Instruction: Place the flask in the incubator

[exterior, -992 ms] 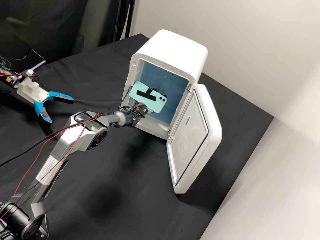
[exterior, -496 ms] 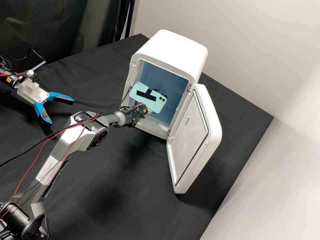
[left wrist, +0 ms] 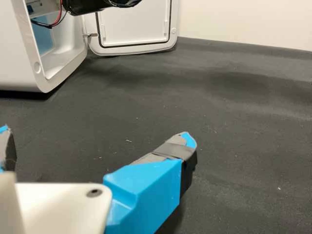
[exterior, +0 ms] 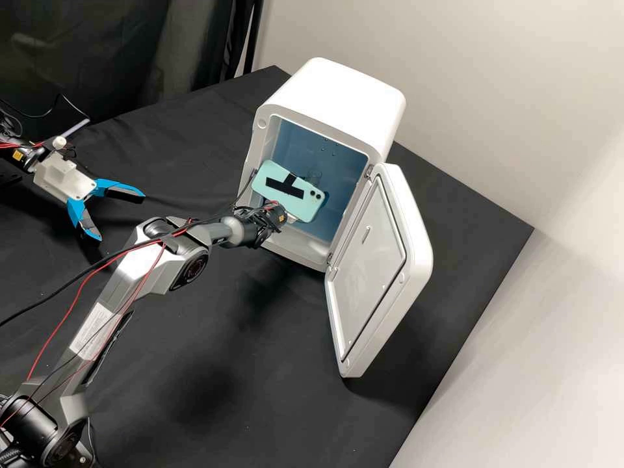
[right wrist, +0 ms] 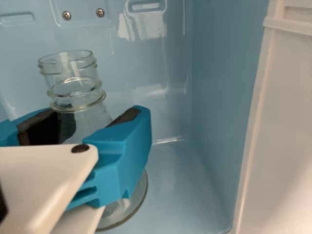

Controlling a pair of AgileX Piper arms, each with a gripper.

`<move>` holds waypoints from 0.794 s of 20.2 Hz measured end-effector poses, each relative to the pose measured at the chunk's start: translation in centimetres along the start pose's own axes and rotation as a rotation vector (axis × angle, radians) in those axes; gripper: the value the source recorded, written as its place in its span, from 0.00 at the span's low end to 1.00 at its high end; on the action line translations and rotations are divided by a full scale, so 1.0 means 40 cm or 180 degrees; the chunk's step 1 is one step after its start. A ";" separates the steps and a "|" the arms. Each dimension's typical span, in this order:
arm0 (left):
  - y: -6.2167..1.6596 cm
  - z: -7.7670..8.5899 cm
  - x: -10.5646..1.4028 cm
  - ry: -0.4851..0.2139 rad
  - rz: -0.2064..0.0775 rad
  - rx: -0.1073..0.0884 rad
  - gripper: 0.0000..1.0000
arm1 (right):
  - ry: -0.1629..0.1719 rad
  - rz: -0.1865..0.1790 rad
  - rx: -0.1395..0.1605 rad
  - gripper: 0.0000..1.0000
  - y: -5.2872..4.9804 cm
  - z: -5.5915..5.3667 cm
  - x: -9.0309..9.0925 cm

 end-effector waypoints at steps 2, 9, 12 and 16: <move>0.001 -0.002 -0.001 0.0016 0.0005 -0.0005 1.00 | -0.0014 0.0012 -0.0036 1.00 0.001 0.001 0.000; 0.001 -0.002 -0.001 0.0016 0.0005 -0.0005 1.00 | -0.0094 -0.0083 -0.0043 1.00 -0.006 0.007 0.000; 0.001 -0.002 -0.001 0.0016 0.0005 -0.0005 1.00 | -0.0108 -0.0100 -0.0036 1.00 -0.007 0.008 0.000; 0.001 -0.002 -0.001 0.0016 0.0005 -0.0005 1.00 | -0.0101 -0.0110 -0.0016 1.00 -0.008 0.007 0.000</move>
